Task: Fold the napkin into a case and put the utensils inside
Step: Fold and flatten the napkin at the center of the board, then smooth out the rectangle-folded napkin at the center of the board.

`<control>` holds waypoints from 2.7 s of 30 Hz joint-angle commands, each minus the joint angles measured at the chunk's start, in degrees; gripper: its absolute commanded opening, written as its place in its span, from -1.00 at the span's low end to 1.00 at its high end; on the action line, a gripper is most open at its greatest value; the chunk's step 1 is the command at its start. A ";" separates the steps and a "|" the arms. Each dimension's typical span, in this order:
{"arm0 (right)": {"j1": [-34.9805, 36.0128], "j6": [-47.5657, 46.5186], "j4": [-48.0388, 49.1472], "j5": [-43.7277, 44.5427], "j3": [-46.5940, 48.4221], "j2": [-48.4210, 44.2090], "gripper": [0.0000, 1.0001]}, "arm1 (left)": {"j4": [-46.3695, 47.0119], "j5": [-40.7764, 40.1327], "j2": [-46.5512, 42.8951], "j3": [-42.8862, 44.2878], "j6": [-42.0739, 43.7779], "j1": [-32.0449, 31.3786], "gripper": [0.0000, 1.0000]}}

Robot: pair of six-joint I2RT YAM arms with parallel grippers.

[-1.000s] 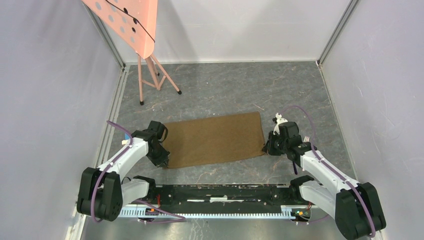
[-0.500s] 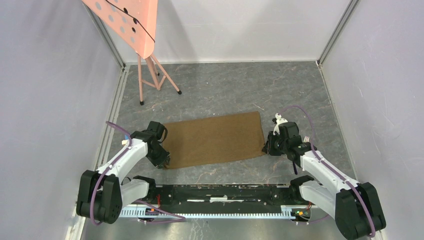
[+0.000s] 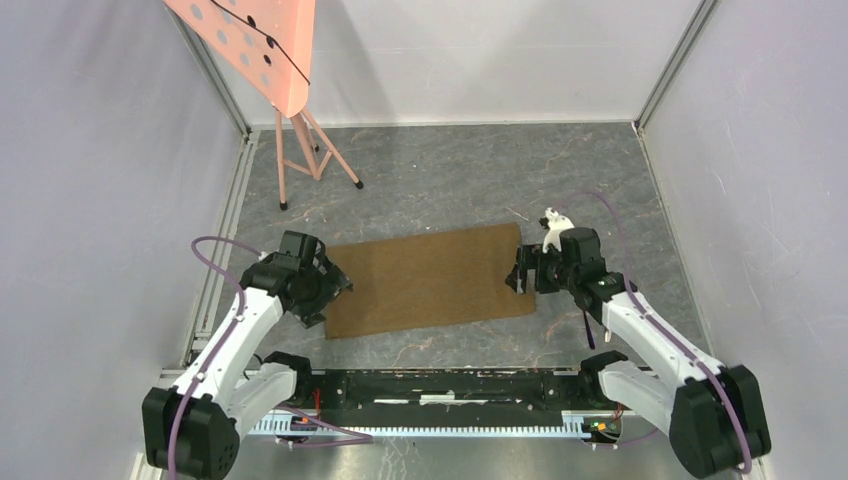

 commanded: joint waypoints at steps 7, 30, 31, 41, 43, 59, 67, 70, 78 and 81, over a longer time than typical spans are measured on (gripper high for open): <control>-0.43 9.87 33.48 -18.62 6.78 20.49 0.89 | 35.37 13.49 10.54 2.16 4.99 2.75 1.00; -9.52 8.13 42.86 -21.78 17.96 48.55 0.96 | 47.64 5.24 31.26 4.07 7.43 14.07 1.00; -9.41 7.66 41.41 -21.95 18.20 47.18 0.96 | 47.08 6.11 30.56 4.69 7.70 14.01 1.00; -2.43 15.08 45.91 -25.75 18.33 41.13 0.96 | 47.92 19.06 28.60 7.99 5.00 13.26 1.00; -1.33 17.78 48.81 -26.93 19.49 44.52 0.96 | 52.20 20.95 31.56 6.84 3.33 13.23 1.00; -8.30 6.34 37.98 -19.26 22.85 52.24 0.96 | 48.74 7.45 38.36 5.67 5.73 15.64 1.00; -6.69 3.41 28.83 -17.18 23.87 41.29 0.96 | 44.77 14.05 28.87 10.52 7.87 13.00 1.00; -4.17 5.62 31.23 -19.82 22.41 40.21 0.96 | 46.54 16.79 28.22 11.02 7.65 9.56 1.00; 5.54 18.39 47.85 -25.00 19.91 45.24 0.96 | 60.83 23.10 35.96 11.06 3.74 0.32 1.00; 6.85 22.85 53.67 -25.36 19.39 47.96 0.96 | 64.69 24.01 39.54 11.03 2.24 -0.76 1.00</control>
